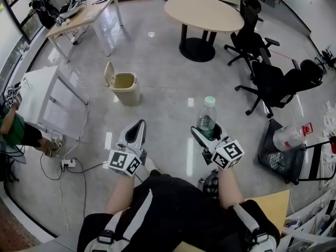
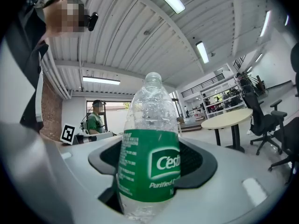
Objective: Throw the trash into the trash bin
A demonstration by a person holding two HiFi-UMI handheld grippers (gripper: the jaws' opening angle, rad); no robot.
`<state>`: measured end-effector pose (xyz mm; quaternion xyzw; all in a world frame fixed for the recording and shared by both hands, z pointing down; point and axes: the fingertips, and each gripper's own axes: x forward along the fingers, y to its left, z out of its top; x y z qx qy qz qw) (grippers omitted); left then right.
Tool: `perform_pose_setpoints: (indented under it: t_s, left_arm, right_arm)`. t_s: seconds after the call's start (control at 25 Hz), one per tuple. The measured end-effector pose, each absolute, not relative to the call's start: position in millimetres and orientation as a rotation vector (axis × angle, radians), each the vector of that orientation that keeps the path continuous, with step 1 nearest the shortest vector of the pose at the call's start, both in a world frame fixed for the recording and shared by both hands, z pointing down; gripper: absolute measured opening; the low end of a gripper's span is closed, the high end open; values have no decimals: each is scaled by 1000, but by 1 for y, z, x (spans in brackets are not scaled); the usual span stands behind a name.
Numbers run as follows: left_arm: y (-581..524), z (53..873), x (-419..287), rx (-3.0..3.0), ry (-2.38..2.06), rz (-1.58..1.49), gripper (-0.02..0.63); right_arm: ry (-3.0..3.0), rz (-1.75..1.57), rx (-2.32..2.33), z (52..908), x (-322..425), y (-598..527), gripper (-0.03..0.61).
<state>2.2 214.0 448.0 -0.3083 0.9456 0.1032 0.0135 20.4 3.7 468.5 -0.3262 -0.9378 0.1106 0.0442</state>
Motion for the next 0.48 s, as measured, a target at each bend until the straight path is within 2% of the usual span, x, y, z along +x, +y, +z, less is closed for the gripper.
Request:
perform_pose_setpoints:
  t_s: [0.36, 0.48]
  left_arm:
    - [292, 442, -79, -830, 2937, 239, 2]
    - [323, 449, -100, -781, 2952, 265, 2]
  right_arm:
    - [-2804, 340, -1123, 460, -74, 79, 321]
    - [-2797, 180, -1147, 465, -104, 114, 321]
